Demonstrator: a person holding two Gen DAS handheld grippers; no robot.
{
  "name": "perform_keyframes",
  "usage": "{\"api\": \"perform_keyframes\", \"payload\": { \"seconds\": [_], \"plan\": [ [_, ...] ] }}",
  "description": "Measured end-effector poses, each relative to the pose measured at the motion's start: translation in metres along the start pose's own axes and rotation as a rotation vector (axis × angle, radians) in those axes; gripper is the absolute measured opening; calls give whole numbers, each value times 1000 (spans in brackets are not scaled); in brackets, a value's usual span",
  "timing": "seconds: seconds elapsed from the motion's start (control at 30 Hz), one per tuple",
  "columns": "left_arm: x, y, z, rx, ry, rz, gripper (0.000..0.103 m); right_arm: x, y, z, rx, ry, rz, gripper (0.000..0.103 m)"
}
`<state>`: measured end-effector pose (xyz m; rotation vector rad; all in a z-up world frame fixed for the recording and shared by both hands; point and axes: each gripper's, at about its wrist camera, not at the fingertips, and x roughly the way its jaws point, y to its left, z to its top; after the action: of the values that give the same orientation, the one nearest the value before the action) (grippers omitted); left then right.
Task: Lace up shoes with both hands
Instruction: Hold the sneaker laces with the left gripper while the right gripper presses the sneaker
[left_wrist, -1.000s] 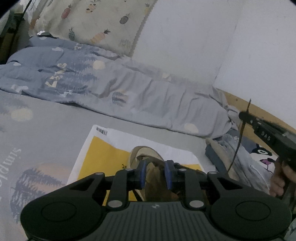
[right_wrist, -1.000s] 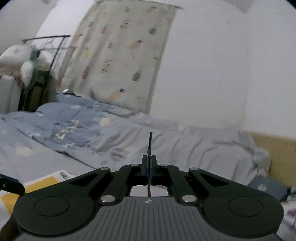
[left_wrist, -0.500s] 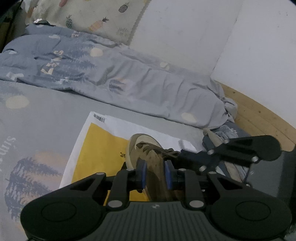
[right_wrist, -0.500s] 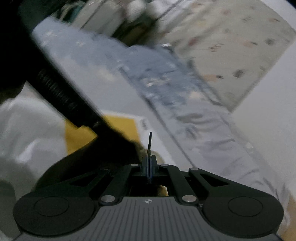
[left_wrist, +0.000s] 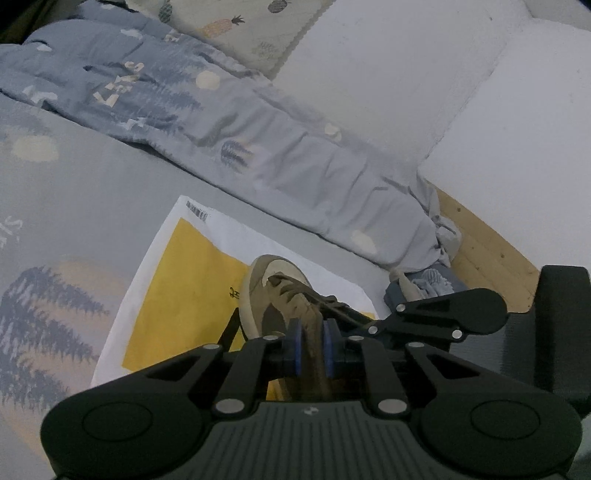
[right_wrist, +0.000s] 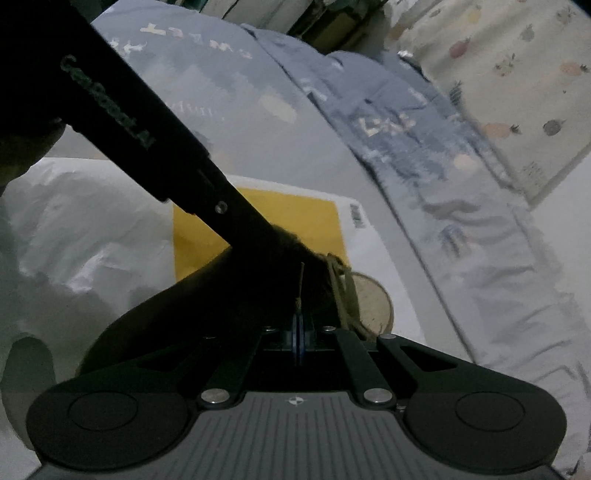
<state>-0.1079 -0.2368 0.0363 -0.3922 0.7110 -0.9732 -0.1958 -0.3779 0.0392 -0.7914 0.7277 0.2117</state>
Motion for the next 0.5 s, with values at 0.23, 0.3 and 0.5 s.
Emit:
{"api": "perform_keyframes", "payload": {
  "seconds": [0.23, 0.3, 0.5],
  "plan": [
    [-1, 6, 0, -48, 0, -15, 12, 9, -14, -1, 42, 12, 54, 0],
    [-1, 5, -1, -44, 0, -14, 12, 10, -17, -1, 42, 10, 64, 0],
    [-1, 4, -1, -37, 1, -12, 12, 9, -12, 2, -4, 3, 61, 0]
  ]
}}
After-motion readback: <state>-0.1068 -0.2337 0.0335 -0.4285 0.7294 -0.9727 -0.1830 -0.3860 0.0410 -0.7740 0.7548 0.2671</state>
